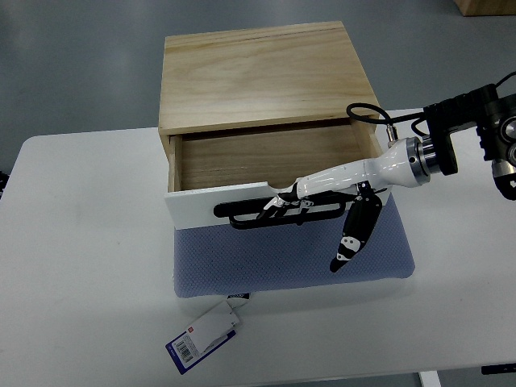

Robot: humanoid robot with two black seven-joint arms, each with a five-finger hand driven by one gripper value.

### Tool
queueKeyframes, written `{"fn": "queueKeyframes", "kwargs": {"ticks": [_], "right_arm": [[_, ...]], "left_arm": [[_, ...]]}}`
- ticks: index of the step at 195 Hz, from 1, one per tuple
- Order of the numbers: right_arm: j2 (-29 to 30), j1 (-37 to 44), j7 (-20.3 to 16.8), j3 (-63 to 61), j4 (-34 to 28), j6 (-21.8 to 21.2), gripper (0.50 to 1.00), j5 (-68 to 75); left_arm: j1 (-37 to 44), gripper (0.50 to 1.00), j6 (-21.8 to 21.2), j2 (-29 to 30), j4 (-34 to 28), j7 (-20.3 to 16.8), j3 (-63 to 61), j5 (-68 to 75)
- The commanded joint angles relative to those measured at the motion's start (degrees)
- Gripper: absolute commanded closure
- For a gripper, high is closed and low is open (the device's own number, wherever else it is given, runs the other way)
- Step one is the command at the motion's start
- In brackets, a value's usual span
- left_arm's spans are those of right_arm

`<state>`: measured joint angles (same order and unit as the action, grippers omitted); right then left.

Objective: Open wood drawer with right hand

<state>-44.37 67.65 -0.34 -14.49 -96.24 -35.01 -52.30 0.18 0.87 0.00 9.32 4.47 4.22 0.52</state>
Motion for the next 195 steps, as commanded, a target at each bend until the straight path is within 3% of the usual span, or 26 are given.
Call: {"fn": "queueKeyframes", "kwargs": {"ticks": [1, 195], "right_arm": [[0.2, -0.6, 0.0, 0.1, 0.0, 0.0, 0.550, 0.0], [0.5, -3.8, 0.6, -0.4, 0.5, 0.0, 0.556, 0.1]], "left_arm": [[0.0, 0.500, 0.0, 0.0, 0.0, 0.0, 0.0, 0.0], [0.0, 0.500, 0.0, 0.0, 0.0, 0.0, 0.0, 0.0]]}}
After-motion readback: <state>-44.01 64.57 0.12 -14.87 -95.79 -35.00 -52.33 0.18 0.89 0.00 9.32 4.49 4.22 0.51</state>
